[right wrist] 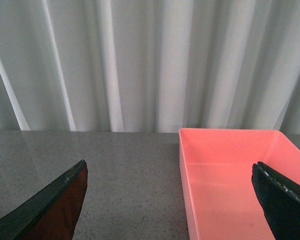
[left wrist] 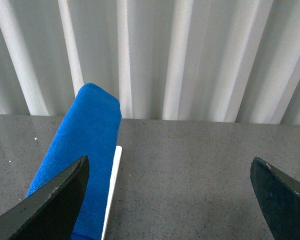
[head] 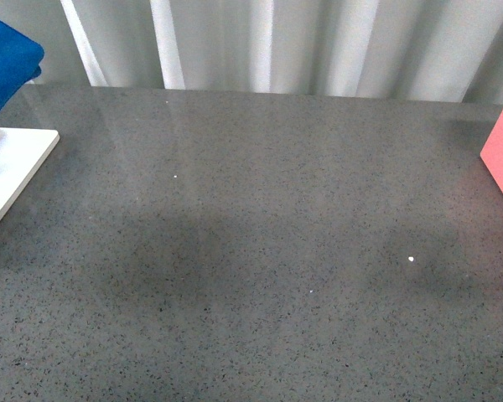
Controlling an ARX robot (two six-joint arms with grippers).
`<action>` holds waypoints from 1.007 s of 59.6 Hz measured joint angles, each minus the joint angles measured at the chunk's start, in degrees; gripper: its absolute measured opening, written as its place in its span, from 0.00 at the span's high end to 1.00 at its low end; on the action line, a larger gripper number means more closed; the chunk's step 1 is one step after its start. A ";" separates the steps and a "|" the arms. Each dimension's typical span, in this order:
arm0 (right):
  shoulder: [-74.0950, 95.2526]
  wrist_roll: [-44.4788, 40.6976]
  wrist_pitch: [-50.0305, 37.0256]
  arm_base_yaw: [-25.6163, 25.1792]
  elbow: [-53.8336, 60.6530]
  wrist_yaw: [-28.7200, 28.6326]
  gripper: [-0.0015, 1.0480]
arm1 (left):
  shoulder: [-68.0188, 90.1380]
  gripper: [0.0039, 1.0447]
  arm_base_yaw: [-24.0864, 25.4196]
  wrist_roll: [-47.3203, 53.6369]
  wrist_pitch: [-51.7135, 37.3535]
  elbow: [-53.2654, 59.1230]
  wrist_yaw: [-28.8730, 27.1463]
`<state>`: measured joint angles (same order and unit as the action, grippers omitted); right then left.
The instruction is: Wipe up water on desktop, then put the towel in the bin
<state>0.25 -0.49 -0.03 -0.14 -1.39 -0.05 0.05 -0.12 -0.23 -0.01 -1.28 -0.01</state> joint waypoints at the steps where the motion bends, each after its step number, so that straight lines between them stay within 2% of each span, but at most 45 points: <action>1: 0.00 0.00 0.00 0.00 0.00 0.00 0.07 | 0.00 0.06 0.00 0.00 0.00 0.00 0.00; 60: 0.00 0.00 0.00 0.00 0.00 0.00 0.07 | 0.02 0.06 0.00 0.00 0.00 0.00 0.00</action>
<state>0.25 -0.49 -0.03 -0.14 -1.39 -0.05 0.08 -0.12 -0.23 -0.01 -1.28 -0.01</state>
